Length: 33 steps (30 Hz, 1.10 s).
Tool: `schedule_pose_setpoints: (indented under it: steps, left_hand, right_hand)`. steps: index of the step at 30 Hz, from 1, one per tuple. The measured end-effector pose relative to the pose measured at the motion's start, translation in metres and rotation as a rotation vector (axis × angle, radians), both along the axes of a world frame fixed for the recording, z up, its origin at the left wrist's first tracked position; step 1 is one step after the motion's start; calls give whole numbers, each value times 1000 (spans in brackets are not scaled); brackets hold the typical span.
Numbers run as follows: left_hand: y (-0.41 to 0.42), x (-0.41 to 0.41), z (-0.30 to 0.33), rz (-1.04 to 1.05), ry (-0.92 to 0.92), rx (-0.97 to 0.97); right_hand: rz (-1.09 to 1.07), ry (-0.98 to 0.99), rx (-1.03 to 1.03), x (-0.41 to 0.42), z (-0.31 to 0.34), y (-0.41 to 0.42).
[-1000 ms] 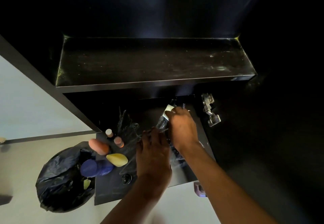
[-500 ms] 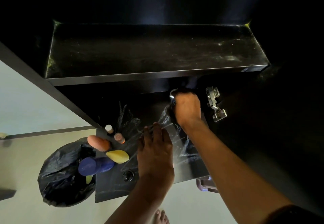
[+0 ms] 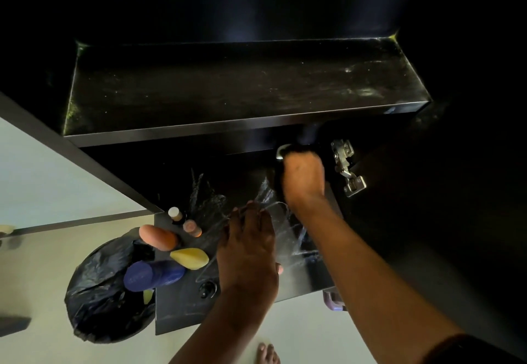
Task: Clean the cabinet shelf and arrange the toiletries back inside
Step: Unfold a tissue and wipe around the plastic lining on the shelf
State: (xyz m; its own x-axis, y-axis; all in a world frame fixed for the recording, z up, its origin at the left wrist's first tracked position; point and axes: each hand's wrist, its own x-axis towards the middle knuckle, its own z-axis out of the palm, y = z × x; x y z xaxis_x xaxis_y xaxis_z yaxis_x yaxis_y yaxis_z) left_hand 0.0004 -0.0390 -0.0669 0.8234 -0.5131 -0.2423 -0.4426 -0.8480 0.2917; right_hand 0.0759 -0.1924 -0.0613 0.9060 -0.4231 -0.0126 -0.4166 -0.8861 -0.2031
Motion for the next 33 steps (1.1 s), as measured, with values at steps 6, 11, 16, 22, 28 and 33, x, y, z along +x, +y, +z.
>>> schedule_pose_setpoints:
  steps: [6, 11, 16, 22, 28, 33]
  left_hand:
    - [1, 1, 0, -7, -5, -27]
    - [1, 2, 3, -18, -1, -10]
    - [3, 1, 3, -18, 12, 8]
    - [1, 1, 3, -18, -4, 31]
    - [1, 0, 4, -21, -14, 39]
    - [-1, 2, 8, -6, -15, 49]
  right_hand:
    - [260, 44, 29, -22, -9, 26]
    - [8, 103, -114, -12, -4, -5]
    - [-28, 169, -145, -3, -5, -18]
    - [-70, 125, -71, -43, -3, -6]
    - [-68, 44, -7, -86, -10, 3]
    - [15, -37, -58, -36, -22, 1]
